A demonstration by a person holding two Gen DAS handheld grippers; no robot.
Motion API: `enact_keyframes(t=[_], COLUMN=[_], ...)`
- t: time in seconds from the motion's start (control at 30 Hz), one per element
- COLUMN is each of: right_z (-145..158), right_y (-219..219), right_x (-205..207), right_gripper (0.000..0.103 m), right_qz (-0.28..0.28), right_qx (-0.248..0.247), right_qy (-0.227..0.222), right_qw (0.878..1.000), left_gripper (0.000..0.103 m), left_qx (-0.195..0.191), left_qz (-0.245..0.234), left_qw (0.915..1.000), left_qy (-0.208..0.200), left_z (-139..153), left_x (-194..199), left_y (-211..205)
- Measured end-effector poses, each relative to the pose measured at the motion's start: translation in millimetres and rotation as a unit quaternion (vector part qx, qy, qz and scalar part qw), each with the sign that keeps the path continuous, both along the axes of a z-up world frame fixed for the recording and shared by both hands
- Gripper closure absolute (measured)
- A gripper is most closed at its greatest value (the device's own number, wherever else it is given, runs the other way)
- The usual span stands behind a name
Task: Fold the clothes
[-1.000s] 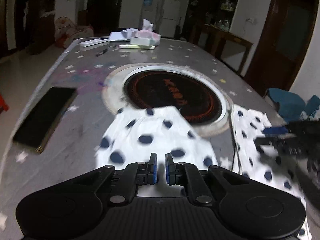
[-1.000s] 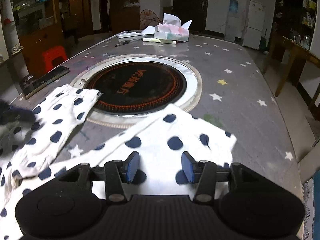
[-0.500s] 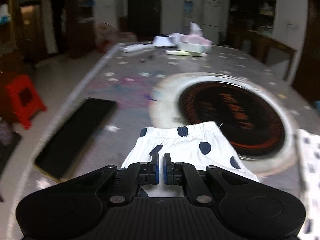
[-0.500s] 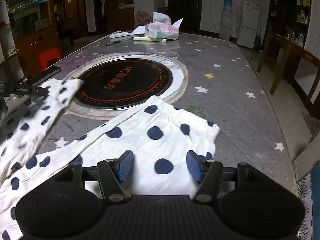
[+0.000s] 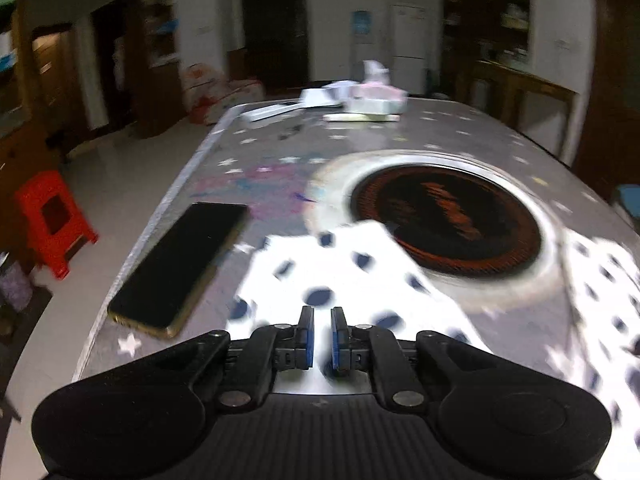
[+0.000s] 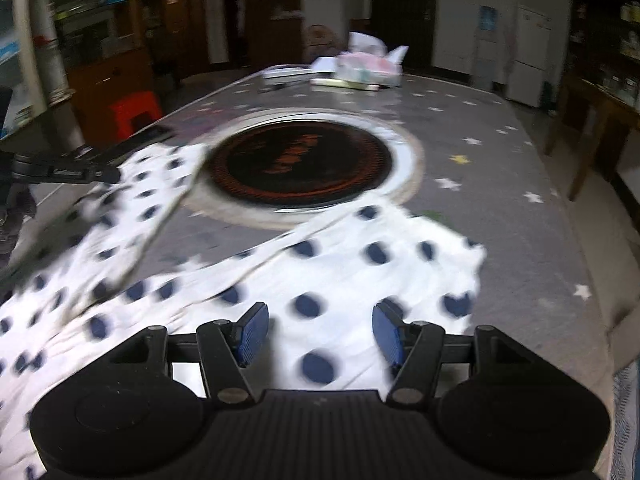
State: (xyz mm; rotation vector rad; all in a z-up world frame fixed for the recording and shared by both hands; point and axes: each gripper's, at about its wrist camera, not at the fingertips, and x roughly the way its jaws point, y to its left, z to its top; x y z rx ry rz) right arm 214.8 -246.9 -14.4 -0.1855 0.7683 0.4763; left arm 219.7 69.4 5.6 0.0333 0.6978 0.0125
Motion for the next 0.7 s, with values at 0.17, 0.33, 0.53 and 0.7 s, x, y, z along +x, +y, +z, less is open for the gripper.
enact_keyframes(t=[0.17,0.33,0.53,0.7], right_z=[-3,-5,2,8], right_y=[6,12,21,30], right_x=[-33,-65,-104,-136], right_gripper=[0.044,0.043,0.043,0.043], right_qz=[0.023,0.046,0.078,0.104], right_qx=[-0.015,-0.031,-0.023,-0.015], right_qy=[-0.007,-0.014,-0.013,-0.012], right_qw=[1.0,0.998,0.997,0.994], left_gripper=[0.093,0.093,0.09,0.089], left_qx=[0.0,0.035,0.045,0.026], left_qz=[-0.058,-0.079,-0.06,-0.067], left_qw=[0.9982,0.996,0.997,0.9974], left_qy=[0.014,0.024,0.02,0.003], left_z=[0,-11,-9,6], left_x=[-56,-103,-137,-168], left_y=[-18,-26,-14,-15])
